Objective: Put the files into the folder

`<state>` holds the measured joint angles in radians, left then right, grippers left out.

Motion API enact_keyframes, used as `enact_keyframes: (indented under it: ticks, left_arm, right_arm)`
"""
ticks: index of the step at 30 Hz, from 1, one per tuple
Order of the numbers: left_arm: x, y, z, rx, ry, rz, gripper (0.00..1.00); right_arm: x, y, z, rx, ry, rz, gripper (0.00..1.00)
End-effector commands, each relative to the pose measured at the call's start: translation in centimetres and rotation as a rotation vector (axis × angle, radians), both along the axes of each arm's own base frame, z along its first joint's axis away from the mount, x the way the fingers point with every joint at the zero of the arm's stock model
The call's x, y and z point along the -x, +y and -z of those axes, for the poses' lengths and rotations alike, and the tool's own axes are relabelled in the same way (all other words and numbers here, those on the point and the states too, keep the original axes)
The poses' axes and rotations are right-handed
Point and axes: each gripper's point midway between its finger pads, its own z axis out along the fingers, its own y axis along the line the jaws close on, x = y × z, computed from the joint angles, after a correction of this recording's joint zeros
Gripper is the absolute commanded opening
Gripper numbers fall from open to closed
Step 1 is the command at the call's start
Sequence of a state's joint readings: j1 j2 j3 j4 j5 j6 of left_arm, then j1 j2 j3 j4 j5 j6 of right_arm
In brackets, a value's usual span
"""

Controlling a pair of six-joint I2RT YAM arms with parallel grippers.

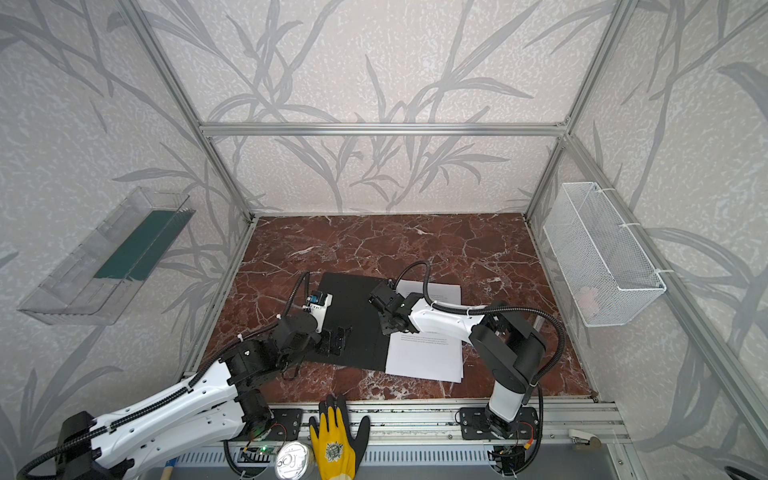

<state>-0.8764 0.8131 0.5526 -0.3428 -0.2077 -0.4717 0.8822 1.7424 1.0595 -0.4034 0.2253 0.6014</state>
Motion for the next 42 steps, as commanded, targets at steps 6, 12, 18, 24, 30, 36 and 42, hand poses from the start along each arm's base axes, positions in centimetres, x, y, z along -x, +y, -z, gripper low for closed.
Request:
enact_keyframes:
  ticks: [6, 12, 18, 24, 30, 36, 42]
  left_arm:
    - [0.1, -0.1, -0.4, 0.021, -0.012, -0.001, 0.99]
    - [0.1, -0.1, -0.4, 0.024, -0.012, 0.002, 0.99]
    - [0.1, -0.1, -0.3, 0.021, -0.009, 0.002, 0.99]
    - [0.0, -0.2, -0.1, 0.017, -0.006, 0.002, 0.99]
    - [-0.1, -0.3, 0.1, 0.008, -0.001, 0.002, 0.99]
    - [-0.1, -0.5, 0.5, 0.004, 0.009, 0.006, 0.99]
    - [-0.2, -1.0, 1.1, -0.002, 0.026, 0.013, 0.99]
  right_arm:
    - [-0.5, 0.3, 0.7, -0.019, 0.021, 0.019, 0.22]
    - [-0.8, 0.0, 0.7, -0.021, 0.019, 0.032, 0.17]
    - [-1.8, -0.7, 0.7, -0.026, 0.024, 0.053, 0.12]
    - [-3.3, -1.5, 0.5, -0.043, 0.031, 0.068, 0.10]
    - [-4.5, -2.5, 0.1, -0.015, 0.044, 0.037, 0.08]
    - [-5.2, -4.0, -0.6, -0.001, 0.062, -0.015, 0.07]
    - [-5.5, -4.7, -1.0, -0.023, 0.084, -0.031, 0.11]
